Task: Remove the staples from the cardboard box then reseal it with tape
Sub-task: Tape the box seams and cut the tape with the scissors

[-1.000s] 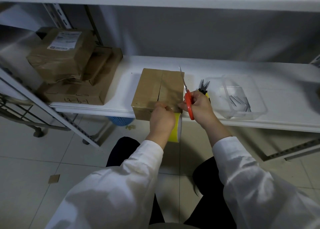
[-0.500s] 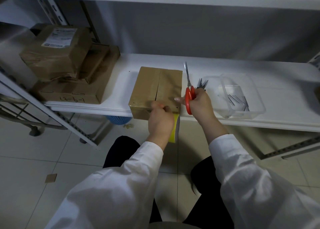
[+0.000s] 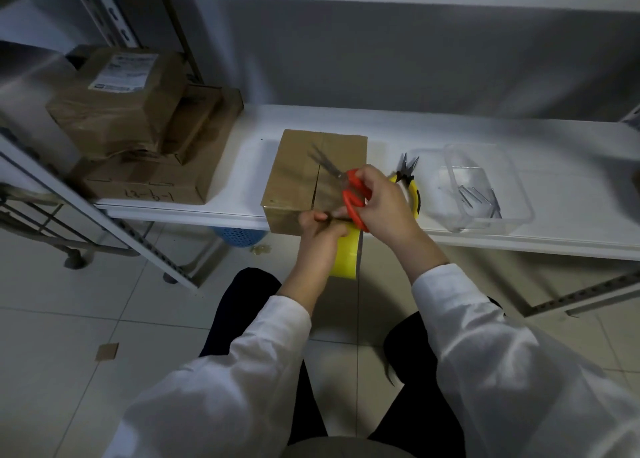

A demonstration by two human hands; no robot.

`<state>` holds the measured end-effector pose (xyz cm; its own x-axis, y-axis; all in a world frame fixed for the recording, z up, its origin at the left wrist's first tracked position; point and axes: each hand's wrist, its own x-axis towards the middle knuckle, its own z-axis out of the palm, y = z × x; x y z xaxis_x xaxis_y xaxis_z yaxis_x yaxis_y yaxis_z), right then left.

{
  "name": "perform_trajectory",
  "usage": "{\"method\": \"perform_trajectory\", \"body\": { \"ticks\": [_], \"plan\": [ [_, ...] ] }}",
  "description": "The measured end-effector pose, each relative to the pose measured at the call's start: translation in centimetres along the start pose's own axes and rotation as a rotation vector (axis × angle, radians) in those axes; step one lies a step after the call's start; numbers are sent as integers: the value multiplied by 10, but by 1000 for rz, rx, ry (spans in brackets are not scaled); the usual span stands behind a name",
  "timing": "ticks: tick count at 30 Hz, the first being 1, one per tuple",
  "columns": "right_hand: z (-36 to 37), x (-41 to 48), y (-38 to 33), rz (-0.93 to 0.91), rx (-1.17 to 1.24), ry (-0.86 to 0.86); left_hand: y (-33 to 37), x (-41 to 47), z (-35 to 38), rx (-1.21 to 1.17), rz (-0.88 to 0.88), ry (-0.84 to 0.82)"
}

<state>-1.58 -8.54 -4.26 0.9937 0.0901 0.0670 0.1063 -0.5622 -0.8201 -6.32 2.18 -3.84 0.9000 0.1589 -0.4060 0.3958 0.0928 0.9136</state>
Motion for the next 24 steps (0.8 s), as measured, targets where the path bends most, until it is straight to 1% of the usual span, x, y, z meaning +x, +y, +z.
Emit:
{"method": "perform_trajectory", "body": {
  "ticks": [2,6,9,12,16,19,22,24],
  "plan": [
    [1,-1,3,-33,-91,-48,-4,-5,-3,-49,20,-15],
    [1,0,3,-73,-156,-50,-14,-12,-2,-99,24,-65],
    [2,-4,5,-96,-182,-40,-19,-9,2,-85,25,-46],
    [4,-7,7,-107,-229,-26,-18,-7,3,-85,-27,-28],
    [4,-4,3,-93,-316,-30,-24,-2,-2,10,-90,47],
    [4,-1,2,-103,-330,-28,-25,1,-4,-11,-97,15],
    [4,1,4,-108,-289,-29,-23,3,-3,1,-84,-31],
    [5,1,6,-120,-265,-39,-21,4,-4,-42,-79,-61]
  ]
}}
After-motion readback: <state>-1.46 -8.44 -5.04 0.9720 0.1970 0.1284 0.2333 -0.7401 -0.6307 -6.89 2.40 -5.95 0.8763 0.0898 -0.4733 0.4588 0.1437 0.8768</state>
